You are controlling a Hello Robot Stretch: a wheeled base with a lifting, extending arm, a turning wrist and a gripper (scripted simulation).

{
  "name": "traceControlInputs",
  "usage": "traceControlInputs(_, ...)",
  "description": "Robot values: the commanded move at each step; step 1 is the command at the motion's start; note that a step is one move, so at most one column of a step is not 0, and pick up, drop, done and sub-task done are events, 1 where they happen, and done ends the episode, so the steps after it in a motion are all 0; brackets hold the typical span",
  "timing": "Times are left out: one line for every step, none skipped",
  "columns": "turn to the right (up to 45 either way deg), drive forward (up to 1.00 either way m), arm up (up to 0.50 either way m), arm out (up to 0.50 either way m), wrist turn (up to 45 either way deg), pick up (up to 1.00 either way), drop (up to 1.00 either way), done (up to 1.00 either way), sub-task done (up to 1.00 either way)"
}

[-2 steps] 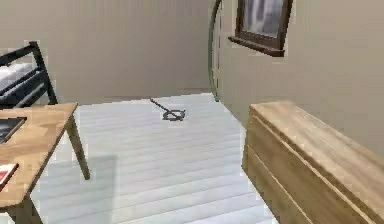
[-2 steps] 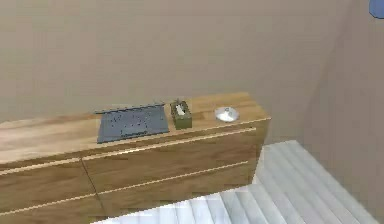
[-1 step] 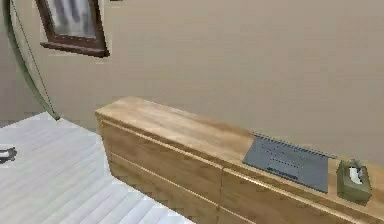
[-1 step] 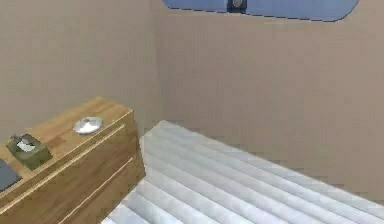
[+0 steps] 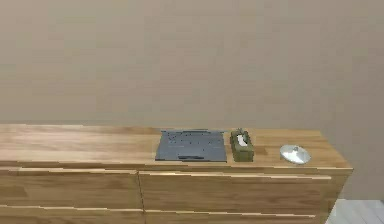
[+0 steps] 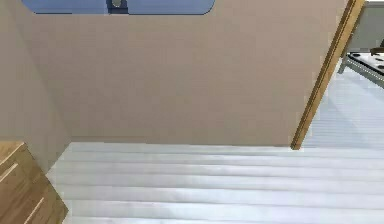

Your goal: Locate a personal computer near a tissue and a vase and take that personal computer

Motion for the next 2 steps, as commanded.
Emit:
traceControlInputs(0.0, 0.15, 0.00, 0.00, 0.0, 0.00, 0.00, 0.00, 0.00)
traceControlInputs(0.0, 0.10, 0.00, 0.00, 0.0, 0.00, 0.00, 0.00, 0.00)
